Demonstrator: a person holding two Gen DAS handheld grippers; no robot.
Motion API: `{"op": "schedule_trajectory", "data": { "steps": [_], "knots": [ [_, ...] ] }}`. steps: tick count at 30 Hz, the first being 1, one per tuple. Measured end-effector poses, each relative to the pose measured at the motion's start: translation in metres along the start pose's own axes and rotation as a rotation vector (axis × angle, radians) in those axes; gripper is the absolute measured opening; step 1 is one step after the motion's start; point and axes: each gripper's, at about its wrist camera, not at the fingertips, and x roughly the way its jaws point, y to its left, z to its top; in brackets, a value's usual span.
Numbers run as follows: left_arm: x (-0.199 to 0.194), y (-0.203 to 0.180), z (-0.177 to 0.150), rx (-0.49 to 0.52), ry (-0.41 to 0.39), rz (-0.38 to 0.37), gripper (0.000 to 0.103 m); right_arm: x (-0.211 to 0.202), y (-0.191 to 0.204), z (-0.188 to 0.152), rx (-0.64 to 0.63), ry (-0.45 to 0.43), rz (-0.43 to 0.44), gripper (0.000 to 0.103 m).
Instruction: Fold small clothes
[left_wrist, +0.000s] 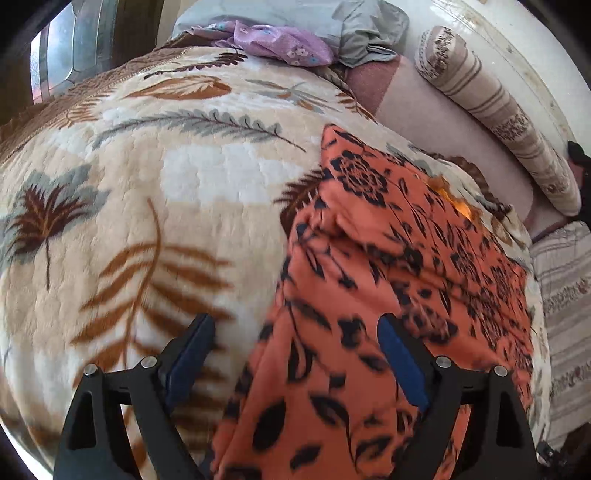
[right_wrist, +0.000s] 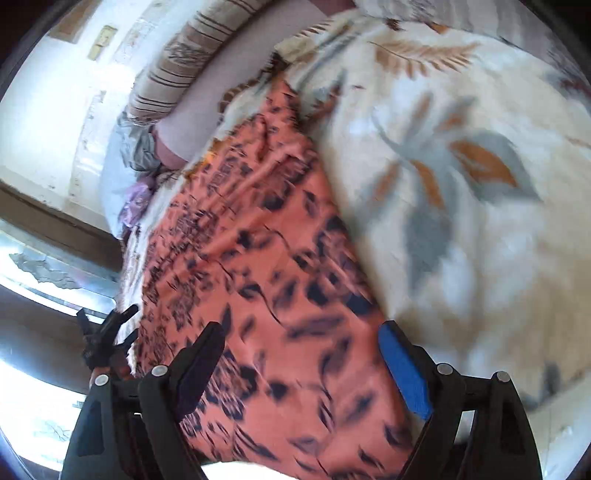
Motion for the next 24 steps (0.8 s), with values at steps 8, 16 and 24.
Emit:
{"op": "schedule_trajectory", "data": {
  "steps": [8,16,24],
  "knots": [
    [-0.064,0.033,-0.087,-0.037,0.093,-0.049,0.09,-0.015,-0.035,-0.037,0.094,0.031,0.185,0.082],
    [-0.081,0.04,-0.12,-0.022,0.126,-0.058,0.086,-0.015,-0.046,-0.07,0.092,0.048,0.179,0.045],
    [-0.075,0.052,-0.123,-0.012,0.142,0.007,0.041,-0.017,-0.044,-0.069,0.021,0.05,0.172,0.047]
  ]
}}
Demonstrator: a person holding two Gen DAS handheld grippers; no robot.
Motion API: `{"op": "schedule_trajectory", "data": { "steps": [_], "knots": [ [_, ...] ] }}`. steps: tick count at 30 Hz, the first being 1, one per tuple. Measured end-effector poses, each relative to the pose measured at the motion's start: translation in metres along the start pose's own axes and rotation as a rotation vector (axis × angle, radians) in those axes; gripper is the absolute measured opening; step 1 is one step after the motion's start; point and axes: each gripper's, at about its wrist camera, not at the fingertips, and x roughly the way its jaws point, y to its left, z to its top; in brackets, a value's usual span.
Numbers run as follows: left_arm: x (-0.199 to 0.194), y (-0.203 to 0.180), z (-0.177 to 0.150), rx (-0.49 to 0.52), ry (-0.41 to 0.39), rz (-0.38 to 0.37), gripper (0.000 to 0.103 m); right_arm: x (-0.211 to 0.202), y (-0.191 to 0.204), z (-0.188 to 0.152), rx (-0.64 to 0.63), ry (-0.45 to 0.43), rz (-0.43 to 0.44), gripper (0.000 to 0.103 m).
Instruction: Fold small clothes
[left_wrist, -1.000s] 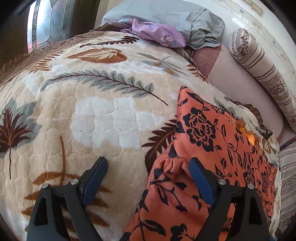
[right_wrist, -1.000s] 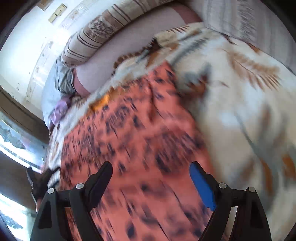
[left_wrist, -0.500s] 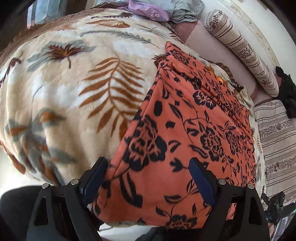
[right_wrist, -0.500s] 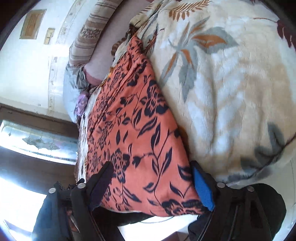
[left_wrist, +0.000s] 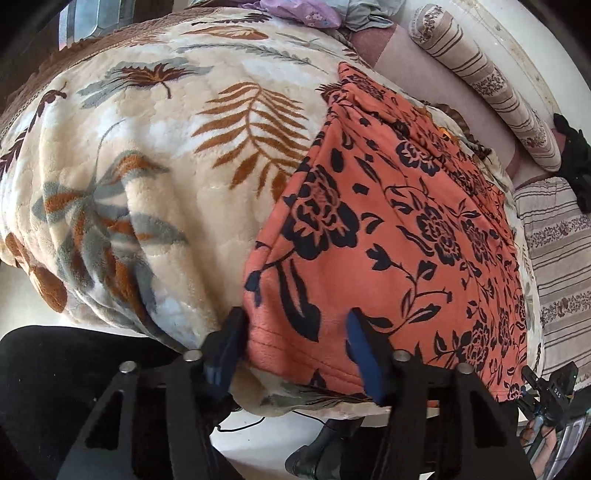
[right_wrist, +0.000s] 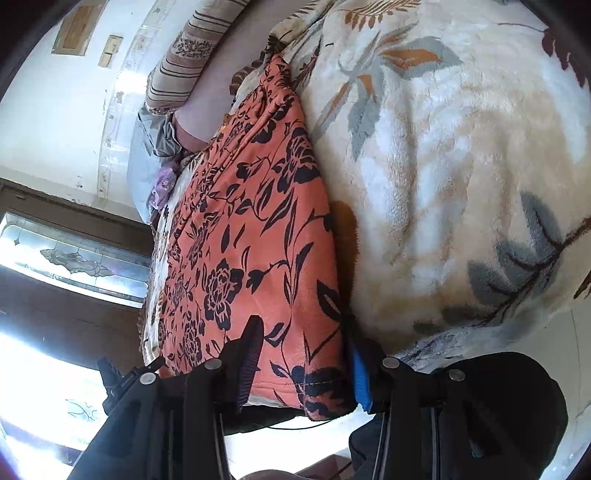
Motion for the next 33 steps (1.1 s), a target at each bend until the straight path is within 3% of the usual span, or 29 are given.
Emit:
{"op": "schedule_trajectory", "data": {
  "steps": [1,3,4,5,7,11,14,15,16,17,19,20,21,22,23,26,28,32,33],
  "knots": [
    [0.0,0.004,0.001,-0.007,0.004,0.018,0.026,0.002,0.002,0.001,-0.004,0.005,-0.003,0.047],
    [-0.004,0.01,0.003,-0.021,0.007,-0.002,0.011,0.003,0.005,0.002,-0.019,0.021,-0.032,0.043],
    [-0.008,0.01,0.003,-0.019,-0.003,-0.012,0.009,0.004,0.007,0.003,-0.031,0.029,-0.051,0.037],
    [-0.014,0.008,0.003,-0.005,-0.023,-0.012,0.009,0.004,0.01,0.003,-0.046,0.035,-0.08,0.022],
    [-0.028,0.002,0.005,0.022,-0.069,-0.018,0.008,0.002,0.016,0.004,-0.063,0.044,-0.091,0.011],
    [-0.054,-0.008,0.011,0.045,-0.156,-0.047,0.009,-0.018,0.034,0.007,-0.074,-0.001,-0.024,0.011],
    [-0.037,-0.007,0.014,0.042,-0.127,-0.007,0.019,-0.015,0.029,0.012,-0.051,0.011,-0.041,0.022],
    [-0.027,-0.006,0.013,0.032,-0.094,0.014,0.033,-0.006,0.022,0.012,-0.025,0.05,-0.053,0.027],
    [-0.017,-0.003,0.013,0.019,-0.06,0.03,0.052,0.001,0.017,0.011,0.001,0.075,-0.074,0.044],
    [-0.01,-0.001,0.01,0.009,-0.041,0.041,0.059,0.007,0.012,0.009,0.024,0.099,-0.086,0.061],
    [-0.004,0.001,0.006,0.006,-0.045,0.05,0.062,0.006,0.017,0.006,-0.01,0.075,-0.08,0.061],
    [-0.005,0.0,0.006,0.021,-0.054,0.052,0.06,0.006,0.019,0.006,-0.022,0.074,-0.075,0.06],
    [-0.004,-0.002,0.006,0.035,-0.049,0.047,0.028,0.006,0.02,0.005,-0.033,0.075,-0.071,0.053],
    [-0.004,-0.003,0.007,0.042,-0.028,0.041,0.008,0.007,0.023,0.006,-0.049,0.084,-0.089,0.018],
    [-0.01,-0.003,0.008,0.035,-0.04,0.022,0.007,0.006,0.027,0.006,-0.063,0.085,-0.115,0.007],
    [-0.042,-0.008,0.011,0.046,-0.138,-0.026,0.007,-0.011,0.043,0.009,-0.078,0.031,-0.09,0.007],
    [-0.049,-0.007,0.014,0.039,-0.157,-0.038,0.007,-0.019,0.05,0.01,-0.09,0.011,-0.067,0.007],
    [-0.003,0.009,0.012,-0.031,0.006,0.019,0.007,0.008,0.027,0.013,-0.025,0.077,-0.117,0.007],
    [-0.002,0.011,0.011,-0.043,0.008,0.013,0.007,0.013,0.018,0.012,0.012,0.095,-0.114,0.008]
  ]
}}
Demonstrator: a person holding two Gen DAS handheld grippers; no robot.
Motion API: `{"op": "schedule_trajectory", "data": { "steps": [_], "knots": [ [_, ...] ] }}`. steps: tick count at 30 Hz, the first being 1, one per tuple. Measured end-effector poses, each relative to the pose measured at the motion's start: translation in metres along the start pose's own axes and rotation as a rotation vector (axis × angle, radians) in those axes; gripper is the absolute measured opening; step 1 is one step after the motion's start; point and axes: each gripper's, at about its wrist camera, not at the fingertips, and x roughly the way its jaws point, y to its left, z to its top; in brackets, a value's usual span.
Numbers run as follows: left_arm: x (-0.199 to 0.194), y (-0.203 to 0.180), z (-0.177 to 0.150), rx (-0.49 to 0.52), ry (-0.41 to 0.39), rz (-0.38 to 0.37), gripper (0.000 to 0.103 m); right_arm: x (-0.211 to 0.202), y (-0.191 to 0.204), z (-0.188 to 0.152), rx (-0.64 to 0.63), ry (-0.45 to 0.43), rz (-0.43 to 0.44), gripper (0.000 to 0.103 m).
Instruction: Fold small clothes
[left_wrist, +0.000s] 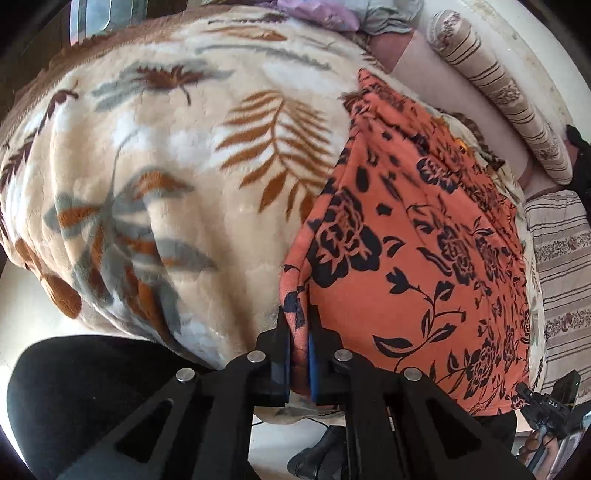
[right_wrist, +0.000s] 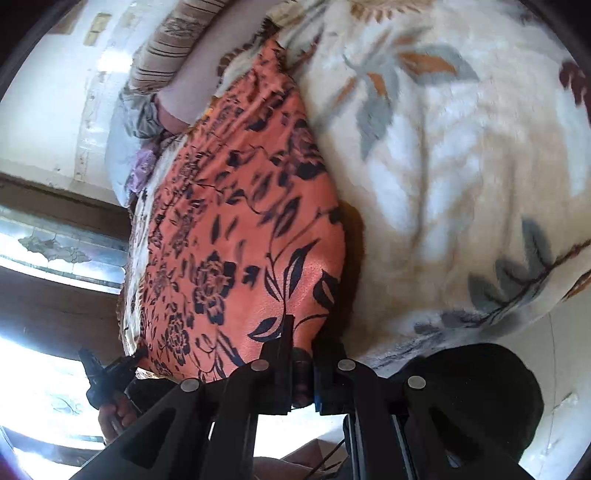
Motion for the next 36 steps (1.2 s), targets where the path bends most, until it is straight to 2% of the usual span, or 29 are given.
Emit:
{"op": "schedule_trajectory", "data": {
  "steps": [4,5,6,7,8,10,12,15,17,19,21,22,23,24,25,26,27,28,30,32,33,36],
  "knots": [
    [-0.025,-0.011,0.003,0.064,-0.082,-0.016,0.007,-0.017,0.011,0.002,-0.023,-0.055,0.059,0.007],
    [-0.022,-0.012,0.005,0.08,-0.07,-0.001,0.007,-0.021,0.014,0.006,-0.036,-0.066,0.063,0.007],
    [-0.011,-0.009,0.007,0.068,-0.024,0.009,0.007,-0.021,0.014,0.008,-0.04,-0.065,0.055,0.007],
    [0.001,-0.003,0.007,0.035,0.035,0.014,0.007,-0.016,0.01,0.011,-0.031,-0.05,0.041,0.007],
    [0.004,0.0,0.009,0.015,0.049,0.007,0.007,-0.006,0.003,0.013,0.002,-0.016,0.027,0.007],
    [-0.011,-0.011,0.02,0.041,0.014,-0.007,0.007,0.001,-0.004,0.016,0.039,0.024,0.031,0.007],
    [-0.033,-0.029,0.041,0.089,-0.052,-0.046,0.007,-0.008,0.008,0.029,0.022,0.002,0.08,0.007],
    [-0.057,-0.062,0.095,0.137,-0.144,-0.127,0.007,-0.032,0.044,0.078,-0.033,-0.088,0.155,0.007],
    [-0.065,-0.087,0.141,0.161,-0.214,-0.17,0.007,-0.046,0.074,0.129,-0.085,-0.171,0.204,0.007],
    [-0.059,-0.112,0.192,0.163,-0.287,-0.18,0.008,-0.049,0.101,0.183,-0.128,-0.254,0.222,0.007],
    [-0.035,-0.128,0.235,0.159,-0.33,-0.185,0.014,-0.038,0.113,0.233,-0.108,-0.327,0.224,0.008],
    [-0.013,-0.135,0.254,0.154,-0.331,-0.152,0.041,-0.025,0.11,0.258,-0.074,-0.347,0.22,0.01],
    [0.011,-0.139,0.267,0.147,-0.324,-0.088,0.063,-0.003,0.104,0.281,-0.061,-0.34,0.187,0.023],
    [0.043,-0.141,0.279,0.14,-0.298,-0.019,0.094,0.021,0.098,0.298,-0.05,-0.307,0.15,0.036],
    [0.073,-0.139,0.285,0.145,-0.256,0.016,0.096,0.041,0.085,0.308,-0.022,-0.272,0.102,0.078],
    [0.1,-0.129,0.287,0.149,-0.185,0.041,0.095,0.063,0.074,0.313,0.015,-0.251,0.032,0.089],
    [0.117,-0.12,0.287,0.136,-0.12,0.064,0.093,0.077,0.062,0.311,0.043,-0.248,-0.026,0.089],
    [0.121,-0.111,0.284,0.111,-0.095,0.044,0.089,0.079,0.054,0.305,0.063,-0.26,-0.025,0.089],
    [0.098,-0.092,0.272,0.059,-0.187,-0.035,0.089,0.066,0.048,0.282,0.034,-0.328,0.011,0.089],
    [0.063,-0.078,0.253,0.059,-0.3,-0.048,0.089,0.05,0.049,0.26,-0.061,-0.361,-0.037,0.089],
    [0.053,-0.073,0.243,0.075,-0.321,-0.064,0.09,0.044,0.048,0.25,-0.086,-0.359,-0.052,0.089],
    [0.059,-0.071,0.224,0.117,-0.256,-0.092,0.09,0.053,0.046,0.236,-0.145,-0.255,-0.081,0.089]
  ]
}}
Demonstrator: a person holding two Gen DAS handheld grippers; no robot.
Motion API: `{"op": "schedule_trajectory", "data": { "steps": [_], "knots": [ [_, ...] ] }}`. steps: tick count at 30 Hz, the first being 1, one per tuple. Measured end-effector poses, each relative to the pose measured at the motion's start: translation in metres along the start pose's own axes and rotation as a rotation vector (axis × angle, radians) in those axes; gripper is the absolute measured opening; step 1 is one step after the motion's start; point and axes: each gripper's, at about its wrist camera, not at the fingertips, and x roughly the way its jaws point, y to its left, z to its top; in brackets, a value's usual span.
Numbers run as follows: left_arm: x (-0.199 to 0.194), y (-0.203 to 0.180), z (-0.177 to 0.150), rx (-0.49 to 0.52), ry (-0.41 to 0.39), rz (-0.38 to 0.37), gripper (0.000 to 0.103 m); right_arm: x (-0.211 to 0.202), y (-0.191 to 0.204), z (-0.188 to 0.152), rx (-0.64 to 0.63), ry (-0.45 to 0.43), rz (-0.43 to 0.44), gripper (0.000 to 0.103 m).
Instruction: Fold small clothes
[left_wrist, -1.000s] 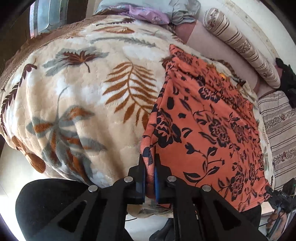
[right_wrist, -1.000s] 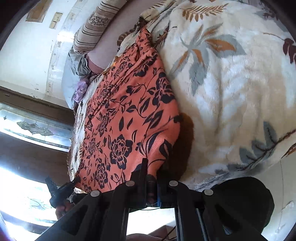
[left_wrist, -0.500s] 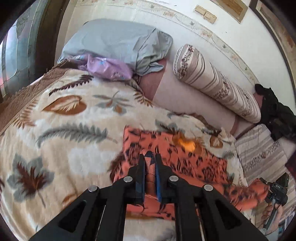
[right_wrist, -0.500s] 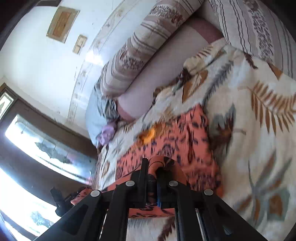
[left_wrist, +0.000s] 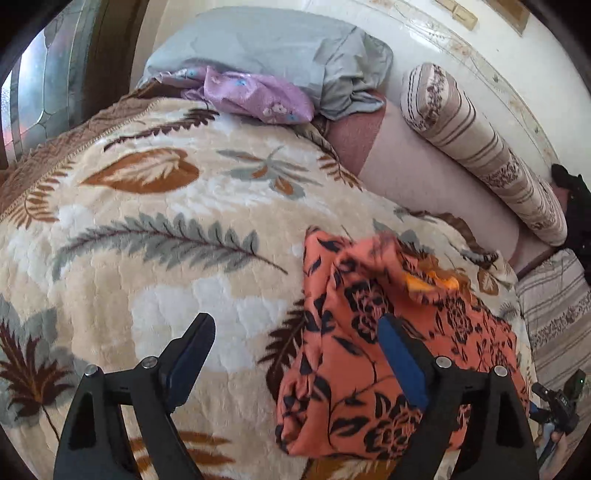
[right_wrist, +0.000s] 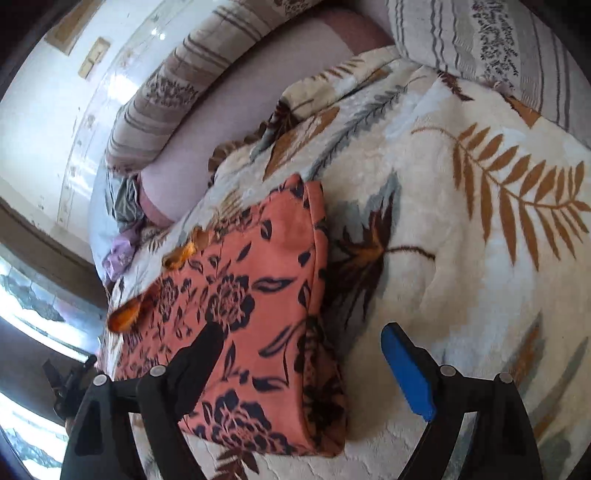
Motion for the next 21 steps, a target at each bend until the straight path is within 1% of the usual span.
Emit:
{"op": "schedule_trajectory", "data": {
  "steps": [1,3,4,5,6,7,8,9,10,11,13,14,16,17,18,19,20,21],
  "knots": [
    [0.012,-0.005,-0.008,0.025,0.049,-0.005,0.09,0.007,0.003,-0.002,-0.027,0.031,-0.006,0.088],
    [0.045,-0.019,-0.02,0.08,0.144,0.023,0.09,0.025,0.018,-0.005,-0.08,0.08,0.004,0.088],
    [0.059,-0.026,-0.024,0.112,0.17,0.051,0.09,0.034,0.025,-0.008,-0.121,0.105,0.003,0.086],
    [0.064,-0.037,-0.027,0.159,0.14,0.104,0.089,0.044,0.037,-0.01,-0.168,0.125,-0.055,0.077],
    [0.067,-0.047,-0.025,0.202,0.137,0.124,0.062,0.052,0.045,-0.01,-0.208,0.147,-0.106,0.065],
    [0.071,-0.057,-0.02,0.217,0.196,0.082,0.026,0.058,0.052,-0.008,-0.222,0.177,-0.134,0.033],
    [0.07,-0.064,-0.013,0.201,0.234,0.094,0.019,0.058,0.057,-0.005,-0.218,0.198,-0.152,0.021],
    [0.063,-0.071,-0.004,0.19,0.236,0.119,0.016,0.053,0.065,-0.003,-0.238,0.201,-0.168,0.018],
    [0.051,-0.076,0.005,0.18,0.215,0.11,0.016,0.044,0.076,0.0,-0.268,0.191,-0.182,0.016],
    [0.034,-0.079,0.012,0.167,0.188,0.088,0.016,0.027,0.088,0.003,-0.292,0.163,-0.181,0.016],
    [-0.01,-0.085,0.015,0.168,0.125,0.028,0.016,-0.008,0.106,0.007,-0.3,0.115,-0.138,0.015],
    [-0.03,-0.086,0.012,0.174,0.095,0.017,0.016,-0.031,0.115,0.005,-0.318,0.09,-0.122,0.015],
    [-0.073,-0.078,-0.008,0.17,0.051,-0.001,0.016,-0.064,0.122,-0.005,-0.341,0.074,-0.101,0.015],
    [-0.083,-0.071,-0.019,0.152,0.056,-0.011,0.016,-0.079,0.116,-0.015,-0.328,0.085,-0.079,0.015],
    [-0.09,-0.061,-0.036,0.129,0.076,-0.012,0.017,-0.086,0.107,-0.027,-0.304,0.107,-0.063,0.015],
    [-0.09,-0.048,-0.057,0.107,0.11,-0.003,0.022,-0.085,0.098,-0.037,-0.277,0.133,-0.056,0.019],
    [-0.079,-0.039,-0.081,0.091,0.149,0.017,0.025,-0.08,0.082,-0.053,-0.235,0.172,-0.057,0.027],
    [-0.064,-0.025,-0.103,0.08,0.201,0.036,0.034,-0.071,0.059,-0.072,-0.19,0.211,-0.062,0.035]
  ]
}}
